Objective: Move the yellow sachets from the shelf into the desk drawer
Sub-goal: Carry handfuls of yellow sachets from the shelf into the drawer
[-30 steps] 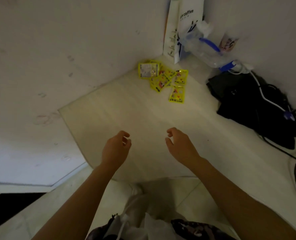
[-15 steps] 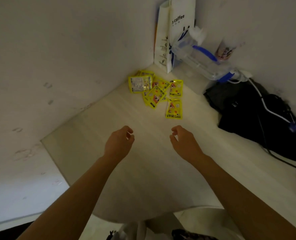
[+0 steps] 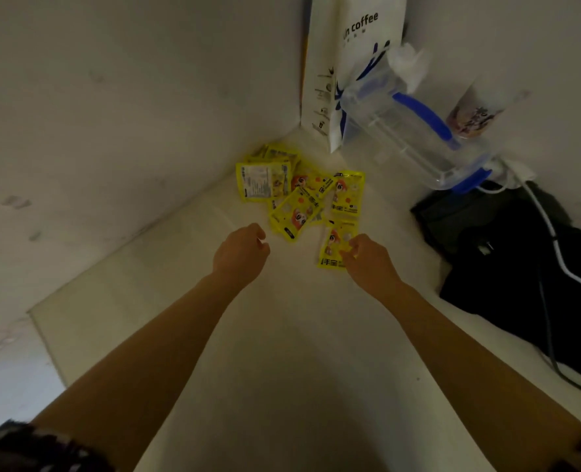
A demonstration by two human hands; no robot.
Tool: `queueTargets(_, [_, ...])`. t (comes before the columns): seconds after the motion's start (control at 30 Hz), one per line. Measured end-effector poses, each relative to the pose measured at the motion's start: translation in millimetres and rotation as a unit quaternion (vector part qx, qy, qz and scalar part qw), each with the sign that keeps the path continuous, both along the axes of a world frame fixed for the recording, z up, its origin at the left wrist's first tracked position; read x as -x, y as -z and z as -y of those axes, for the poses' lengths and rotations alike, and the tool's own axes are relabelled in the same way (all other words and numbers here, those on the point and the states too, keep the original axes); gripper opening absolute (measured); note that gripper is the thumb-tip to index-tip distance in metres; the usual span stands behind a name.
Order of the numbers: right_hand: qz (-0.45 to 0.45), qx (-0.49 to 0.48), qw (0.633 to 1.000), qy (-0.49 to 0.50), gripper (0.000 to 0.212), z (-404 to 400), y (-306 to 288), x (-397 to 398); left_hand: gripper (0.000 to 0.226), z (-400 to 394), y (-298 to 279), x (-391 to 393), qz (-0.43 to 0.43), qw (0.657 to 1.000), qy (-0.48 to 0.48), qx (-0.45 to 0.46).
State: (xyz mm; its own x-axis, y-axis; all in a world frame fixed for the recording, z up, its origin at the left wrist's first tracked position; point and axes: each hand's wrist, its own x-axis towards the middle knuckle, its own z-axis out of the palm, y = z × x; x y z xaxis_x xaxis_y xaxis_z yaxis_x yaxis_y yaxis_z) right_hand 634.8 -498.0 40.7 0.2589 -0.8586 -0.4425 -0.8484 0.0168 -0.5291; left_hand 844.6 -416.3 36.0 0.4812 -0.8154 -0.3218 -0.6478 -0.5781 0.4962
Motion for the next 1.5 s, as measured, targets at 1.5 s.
queueTargets(1.5, [0.051,-0.012,0.990,0.133,0.035,116.3,26.7,-37.7,0.047,113.8,-0.4,-60.7,0.039,0.997,0.065,0.021])
